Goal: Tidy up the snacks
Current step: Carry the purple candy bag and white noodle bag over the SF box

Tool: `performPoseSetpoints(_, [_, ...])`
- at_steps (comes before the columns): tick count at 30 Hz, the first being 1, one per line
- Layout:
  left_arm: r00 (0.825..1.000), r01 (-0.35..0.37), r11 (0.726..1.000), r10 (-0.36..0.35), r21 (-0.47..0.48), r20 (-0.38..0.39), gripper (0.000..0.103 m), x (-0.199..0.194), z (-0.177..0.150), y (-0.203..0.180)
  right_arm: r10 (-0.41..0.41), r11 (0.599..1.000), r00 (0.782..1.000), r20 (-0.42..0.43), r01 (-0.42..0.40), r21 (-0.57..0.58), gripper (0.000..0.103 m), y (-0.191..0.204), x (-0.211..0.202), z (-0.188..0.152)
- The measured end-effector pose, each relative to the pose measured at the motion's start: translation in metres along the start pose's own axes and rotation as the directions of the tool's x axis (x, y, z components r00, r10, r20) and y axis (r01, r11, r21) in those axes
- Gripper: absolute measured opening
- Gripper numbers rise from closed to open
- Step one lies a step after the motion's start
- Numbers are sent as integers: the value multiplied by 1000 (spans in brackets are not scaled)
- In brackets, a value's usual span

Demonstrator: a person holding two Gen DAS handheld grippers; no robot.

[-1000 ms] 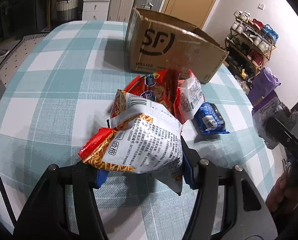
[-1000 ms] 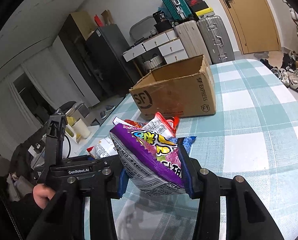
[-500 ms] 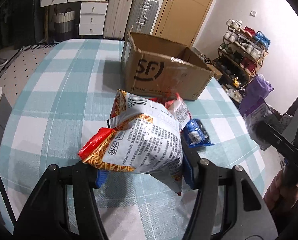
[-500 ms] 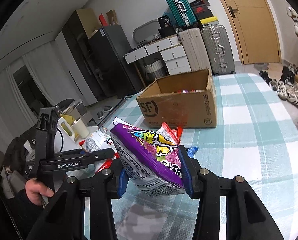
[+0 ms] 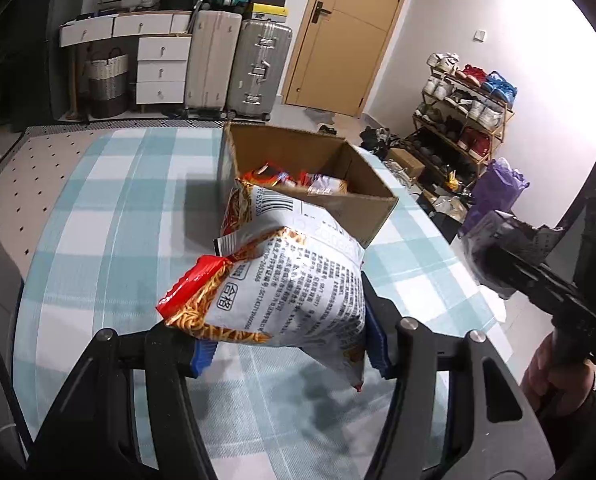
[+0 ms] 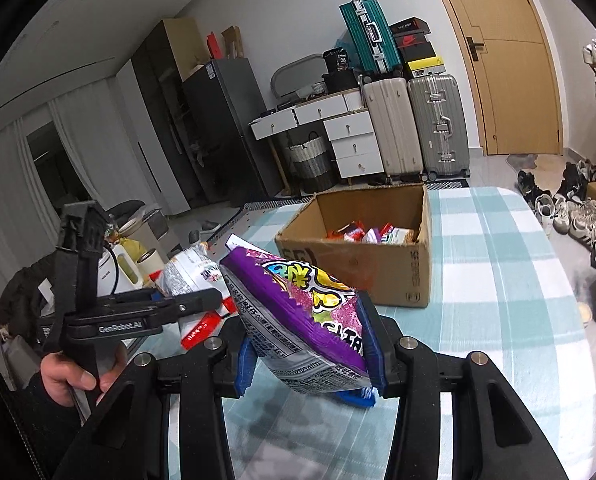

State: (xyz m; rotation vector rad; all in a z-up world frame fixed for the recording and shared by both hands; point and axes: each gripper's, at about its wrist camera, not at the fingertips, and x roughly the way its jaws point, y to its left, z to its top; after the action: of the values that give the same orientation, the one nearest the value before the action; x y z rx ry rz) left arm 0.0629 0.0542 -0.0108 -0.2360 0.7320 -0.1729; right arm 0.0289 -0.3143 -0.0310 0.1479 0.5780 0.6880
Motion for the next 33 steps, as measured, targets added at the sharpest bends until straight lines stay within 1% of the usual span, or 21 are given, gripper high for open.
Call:
performPoseSetpoints(6, [1000, 10, 999, -10, 37, 9, 56, 1, 27, -10, 8, 1000, 1000, 23, -8, -5, 45, -4, 4, 23])
performPoseSetpoints(13, [1000, -1, 996, 0, 88, 16, 57, 9, 63, -24, 13, 999, 999, 41, -12, -32, 45, -5, 12, 52])
performPoseSetpoints(17, [1000, 13, 995, -14, 97, 4, 57, 15, 81, -30, 3, 999, 999, 41, -1, -54, 45, -6, 19, 66])
performPoseSetpoints(21, [1000, 8, 994, -9, 106, 9, 57, 23, 100, -34, -20, 997, 999, 29, 22, -75, 45, -10, 29, 80])
performPoseSetpoints(28, [1000, 0, 995, 0, 104, 7, 57, 39, 132, -34, -28, 998, 999, 35, 30, -54, 45, -22, 38, 105])
performPoseSetpoints(33, [1000, -2, 995, 3, 97, -10, 57, 54, 153, -34, -27, 998, 999, 36, 29, -51, 45, -29, 45, 124])
